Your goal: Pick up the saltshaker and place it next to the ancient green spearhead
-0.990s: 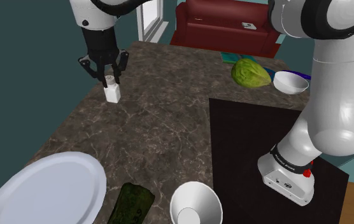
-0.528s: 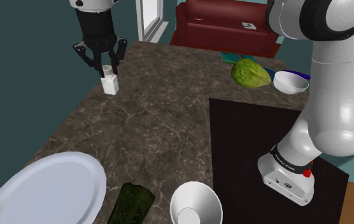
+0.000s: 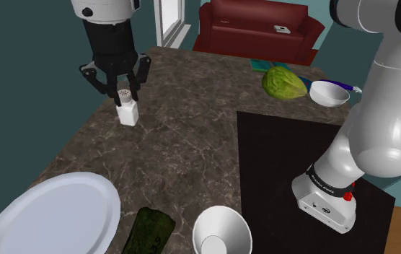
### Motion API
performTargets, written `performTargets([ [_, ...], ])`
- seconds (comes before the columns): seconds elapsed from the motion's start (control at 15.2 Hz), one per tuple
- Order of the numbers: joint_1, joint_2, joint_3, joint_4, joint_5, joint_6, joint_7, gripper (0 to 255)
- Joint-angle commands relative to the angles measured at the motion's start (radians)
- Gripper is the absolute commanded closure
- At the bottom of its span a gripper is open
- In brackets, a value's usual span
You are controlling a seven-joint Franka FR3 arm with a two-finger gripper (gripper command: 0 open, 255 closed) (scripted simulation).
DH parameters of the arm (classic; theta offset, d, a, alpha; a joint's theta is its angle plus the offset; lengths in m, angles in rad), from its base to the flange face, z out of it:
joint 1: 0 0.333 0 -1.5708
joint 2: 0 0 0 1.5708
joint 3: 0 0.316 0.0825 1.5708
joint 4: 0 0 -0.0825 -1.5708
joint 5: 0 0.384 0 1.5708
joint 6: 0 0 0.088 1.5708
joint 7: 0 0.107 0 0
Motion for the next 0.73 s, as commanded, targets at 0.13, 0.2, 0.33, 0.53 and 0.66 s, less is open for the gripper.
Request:
performTargets([
  [0.13, 0.018, -0.089, 0.031, -0.119, 0.039, 0.039, 0.062, 255],
  [0.2, 0.025, -0.106, 0.039, -0.140, 0.047, 0.045, 0.077, 255],
  [0.33, 0.040, -0.138, 0.055, -0.179, 0.063, 0.056, 0.109, 255],
  [0.53, 0.066, -0.179, 0.080, -0.227, 0.084, 0.068, 0.160, 255],
  [0.66, 0.085, -0.201, 0.098, -0.252, 0.095, 0.075, 0.196, 255],
])
